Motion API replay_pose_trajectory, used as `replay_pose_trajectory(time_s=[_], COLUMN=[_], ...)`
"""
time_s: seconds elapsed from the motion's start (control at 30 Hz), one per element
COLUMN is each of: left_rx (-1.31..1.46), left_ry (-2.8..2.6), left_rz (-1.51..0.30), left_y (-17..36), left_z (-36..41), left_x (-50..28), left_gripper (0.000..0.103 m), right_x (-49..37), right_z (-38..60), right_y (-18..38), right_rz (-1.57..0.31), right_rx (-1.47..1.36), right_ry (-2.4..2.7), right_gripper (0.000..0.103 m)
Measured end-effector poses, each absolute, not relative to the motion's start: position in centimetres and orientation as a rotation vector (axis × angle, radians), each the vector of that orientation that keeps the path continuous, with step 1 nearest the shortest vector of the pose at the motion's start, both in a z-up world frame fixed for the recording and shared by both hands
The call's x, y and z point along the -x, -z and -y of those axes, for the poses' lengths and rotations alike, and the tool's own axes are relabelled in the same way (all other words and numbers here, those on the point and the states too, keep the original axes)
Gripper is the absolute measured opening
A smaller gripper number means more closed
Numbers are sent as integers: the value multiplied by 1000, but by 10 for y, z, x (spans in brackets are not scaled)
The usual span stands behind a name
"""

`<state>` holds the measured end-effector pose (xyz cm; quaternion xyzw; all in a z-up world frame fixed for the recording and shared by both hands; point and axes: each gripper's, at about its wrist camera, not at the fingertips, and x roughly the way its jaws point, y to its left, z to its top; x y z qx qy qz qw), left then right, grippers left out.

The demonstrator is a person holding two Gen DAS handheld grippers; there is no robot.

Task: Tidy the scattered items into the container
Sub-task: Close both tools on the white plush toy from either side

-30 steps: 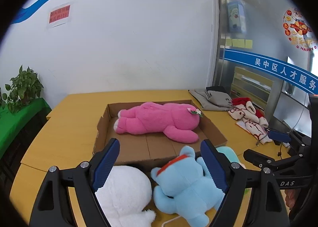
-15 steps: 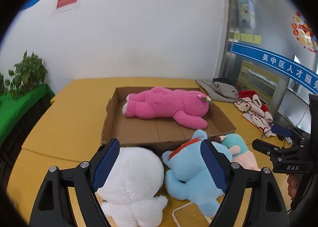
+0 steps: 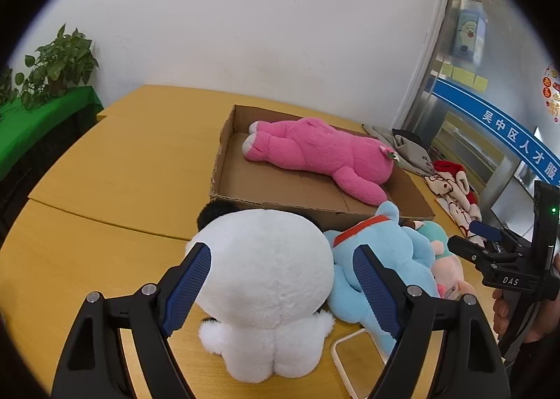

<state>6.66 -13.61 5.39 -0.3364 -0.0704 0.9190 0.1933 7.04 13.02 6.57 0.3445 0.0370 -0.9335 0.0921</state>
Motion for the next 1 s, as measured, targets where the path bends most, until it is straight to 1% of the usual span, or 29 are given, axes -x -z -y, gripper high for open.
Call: replay_pose_trajectory(time_s=[0.13, 0.3, 0.5, 0.67, 0.83, 1.0], left_rx=[939, 1001, 1033, 1091, 1123, 1143], left_ry=[-2527, -2455, -2418, -2347, -2185, -2010], left_rz=[209, 295, 395, 450, 581, 711], left_y=[-48, -36, -15, 18, 47, 71], left_z=[138, 152, 187, 210, 223, 225], left_x=[-57, -37, -23, -6, 13, 31], left_gripper=[83, 83, 83, 83, 83, 84], right_x=[-72, -77, -72, -53, -28, -4], right_z=[-122, -90, -37, 6, 36, 49], right_y=[-59, -45, -34, -19, -1, 10], right_rz=[-112, -111, -93, -170, -296, -345], right_rx=[-1016, -995, -961, -996, -1032, -1068], right_ry=[2726, 2546, 2361, 2262, 2241, 2179], right_gripper=[103, 103, 103, 103, 103, 103])
